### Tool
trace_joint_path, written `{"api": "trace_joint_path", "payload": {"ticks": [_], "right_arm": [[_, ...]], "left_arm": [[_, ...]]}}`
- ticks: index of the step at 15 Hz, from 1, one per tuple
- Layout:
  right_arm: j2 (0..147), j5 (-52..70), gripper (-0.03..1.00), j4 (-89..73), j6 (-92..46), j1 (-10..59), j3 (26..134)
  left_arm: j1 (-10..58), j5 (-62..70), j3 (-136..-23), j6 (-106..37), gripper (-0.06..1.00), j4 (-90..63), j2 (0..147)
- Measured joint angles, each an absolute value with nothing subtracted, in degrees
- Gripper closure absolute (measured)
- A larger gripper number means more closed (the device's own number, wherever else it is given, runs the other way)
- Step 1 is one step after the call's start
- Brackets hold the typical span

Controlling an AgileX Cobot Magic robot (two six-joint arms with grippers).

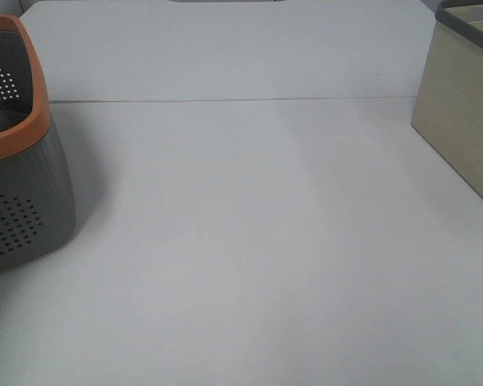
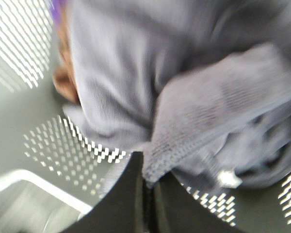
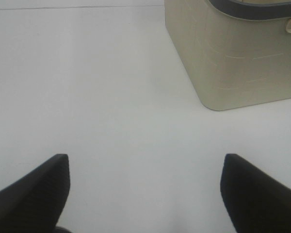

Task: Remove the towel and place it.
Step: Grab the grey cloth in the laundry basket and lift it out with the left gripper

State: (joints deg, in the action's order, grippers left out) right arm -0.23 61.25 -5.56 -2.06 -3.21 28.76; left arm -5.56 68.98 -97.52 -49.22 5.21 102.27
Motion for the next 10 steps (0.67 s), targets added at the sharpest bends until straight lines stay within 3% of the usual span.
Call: {"api": "trace_joint_path", "payload": {"ticks": [10], "right_arm": [[-0.2,61.2,0.21,-5.6,-2.1,-3.2,28.8]], "left_arm": [[-5.6,69.5,-97.9,-50.4,0.94,-7.6,85.5]]}}
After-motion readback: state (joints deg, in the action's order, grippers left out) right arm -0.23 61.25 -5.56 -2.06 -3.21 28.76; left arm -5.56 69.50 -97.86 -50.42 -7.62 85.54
